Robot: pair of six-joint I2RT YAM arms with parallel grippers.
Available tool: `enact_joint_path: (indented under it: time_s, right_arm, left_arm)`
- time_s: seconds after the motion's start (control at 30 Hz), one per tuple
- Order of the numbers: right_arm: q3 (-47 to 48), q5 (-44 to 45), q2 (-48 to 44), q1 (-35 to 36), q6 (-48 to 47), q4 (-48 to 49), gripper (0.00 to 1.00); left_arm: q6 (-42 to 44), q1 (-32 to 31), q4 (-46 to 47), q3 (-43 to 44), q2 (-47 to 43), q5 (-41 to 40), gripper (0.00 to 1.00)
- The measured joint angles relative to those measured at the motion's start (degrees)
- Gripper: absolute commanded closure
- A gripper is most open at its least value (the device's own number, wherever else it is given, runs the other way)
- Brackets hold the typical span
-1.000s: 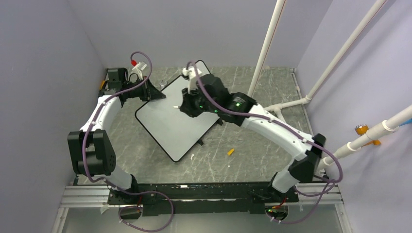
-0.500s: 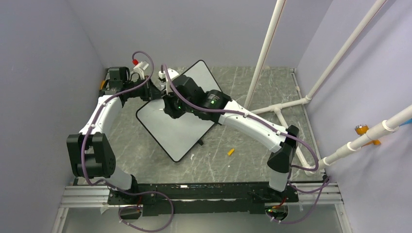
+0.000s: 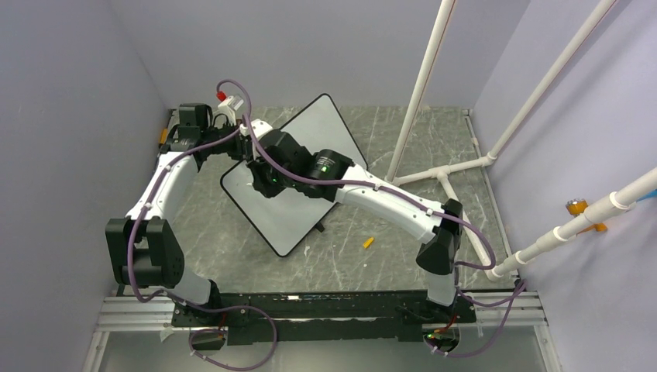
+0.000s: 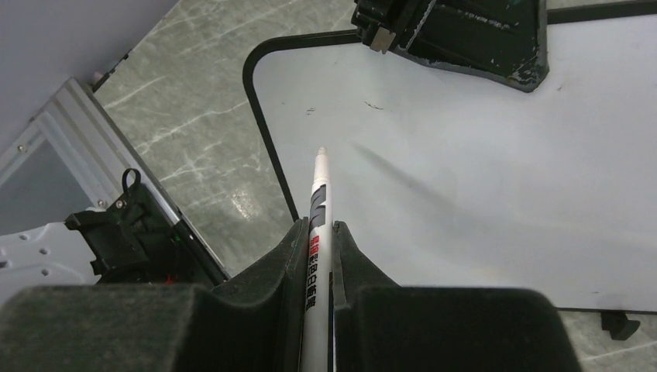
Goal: Write a sentence on the whiteboard
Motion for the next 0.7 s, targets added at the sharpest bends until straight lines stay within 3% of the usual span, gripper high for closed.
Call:
enact_joint_path:
  time_s: [0.7]
  right_arm:
    - [1.9,4.7,2.4,0.8,2.5,0.6,1.0]
  left_arm:
    - [-0.7,-0.2,1.8,-2.5,-2.9,-1.1,1.0]
